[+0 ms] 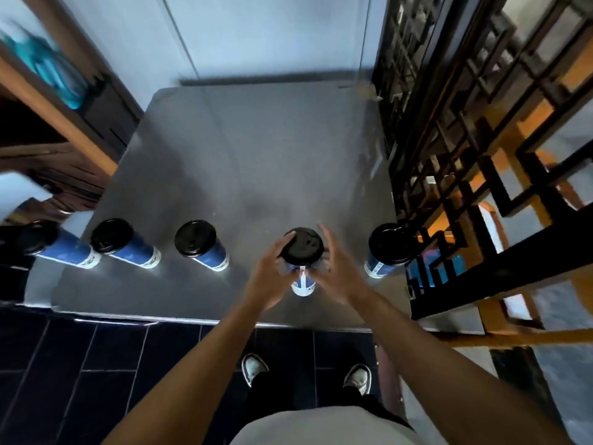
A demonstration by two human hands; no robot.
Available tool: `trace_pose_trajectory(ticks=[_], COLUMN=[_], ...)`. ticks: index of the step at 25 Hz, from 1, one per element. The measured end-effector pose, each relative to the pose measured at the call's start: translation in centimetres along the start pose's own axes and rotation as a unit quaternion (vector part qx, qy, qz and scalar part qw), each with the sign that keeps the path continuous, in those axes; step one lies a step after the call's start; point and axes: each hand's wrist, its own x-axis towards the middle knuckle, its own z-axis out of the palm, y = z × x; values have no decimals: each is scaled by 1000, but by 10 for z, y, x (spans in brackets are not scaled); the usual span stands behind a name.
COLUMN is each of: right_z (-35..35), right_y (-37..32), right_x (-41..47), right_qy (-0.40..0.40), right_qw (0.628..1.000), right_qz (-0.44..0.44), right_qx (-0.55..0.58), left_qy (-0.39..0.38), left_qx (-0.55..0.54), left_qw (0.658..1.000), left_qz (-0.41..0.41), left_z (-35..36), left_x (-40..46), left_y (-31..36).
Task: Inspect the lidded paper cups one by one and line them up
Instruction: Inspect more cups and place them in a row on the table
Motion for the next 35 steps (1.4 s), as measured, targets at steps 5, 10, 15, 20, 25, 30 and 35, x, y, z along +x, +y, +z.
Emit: trace_pose_trajectory(ticks=[5,10,15,20,25,30,35], right_z=[-26,-30,-24,-23,-33,-39,-11], right_y=[-26,-46,-56,-60,-63,-81,-84], right_x=[-11,-10,-4,-3,-1,8,9], right_qy=[-61,-31,-3,-9,33,-45,0], right_qw=[998,983,972,967,962,962,985], right_qz=[-28,57,102,131,156,160,101], right_qx=[17,174,214,217,221,218,138], left_qy=[42,33,-42,-48,-70,-139,-128], left_qx=[-92,-266,-336,-284,-113,90,202], left_qw=[994,957,926,936,978,985,967], left_qz=[-41,-111,-169,-202,-159,-56,-87], left_z=[-10,-9,-10,-19,-34,-37,-36], left_x=[-22,-28,-26,-22,-28,-39,-36], left_y=[28,64,91,106,102,96,84])
